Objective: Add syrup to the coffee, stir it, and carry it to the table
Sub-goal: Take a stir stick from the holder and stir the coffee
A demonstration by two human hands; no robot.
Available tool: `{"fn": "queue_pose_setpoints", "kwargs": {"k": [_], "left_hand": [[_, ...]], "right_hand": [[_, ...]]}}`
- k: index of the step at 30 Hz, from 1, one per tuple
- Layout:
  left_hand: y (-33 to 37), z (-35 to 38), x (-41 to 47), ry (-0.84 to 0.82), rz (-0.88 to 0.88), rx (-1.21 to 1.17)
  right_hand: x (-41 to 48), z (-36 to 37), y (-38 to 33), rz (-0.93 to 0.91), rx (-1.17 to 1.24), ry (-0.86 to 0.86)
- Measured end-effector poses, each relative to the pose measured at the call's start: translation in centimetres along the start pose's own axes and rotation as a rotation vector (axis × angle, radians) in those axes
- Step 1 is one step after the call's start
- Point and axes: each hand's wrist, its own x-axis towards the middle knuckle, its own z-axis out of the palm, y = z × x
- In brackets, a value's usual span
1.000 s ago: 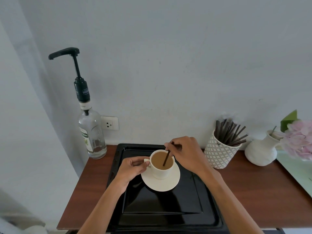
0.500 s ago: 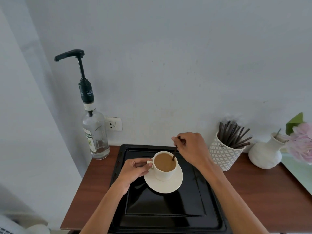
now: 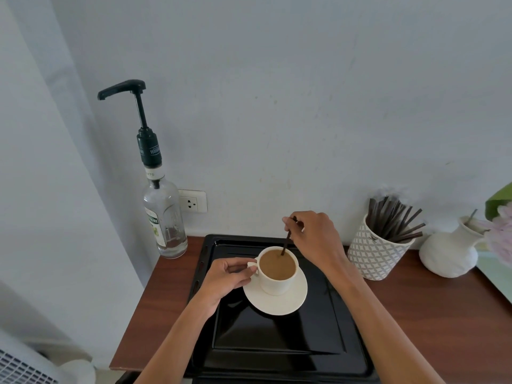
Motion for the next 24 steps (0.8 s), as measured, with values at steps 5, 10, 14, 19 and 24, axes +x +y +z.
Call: {"fn": "queue_pose_setpoints", "kwargs": {"k": [5,10,14,19,24], "left_hand": [[0.0,0.0,-0.1,-0.008,-0.001,-0.003],[0.0,-0.2,0.0,-0.022,0.0,0.021],[0.0,-0.2,0.1,-0.017,-0.004,0.022],[-0.1,-0.2,0.2,-0.04,0.009,0.019],[-0.1,-0.3,0.1,-0.047,0.019,0.03]], "right_hand": [[-1.2,-0.6,1.2,-0.001,-0.005,-0.019],[-1.7,0.7,-0.2,-0.019,0.155,-0.05],[-0.9,1.3,-1.0,-0.016,0.144,-0.006],[-0.7,-0.2,0.2,-0.008,-0.007,0.037],[-2.2,0.0,0.1,0.01,0.083,-0.034]]}}
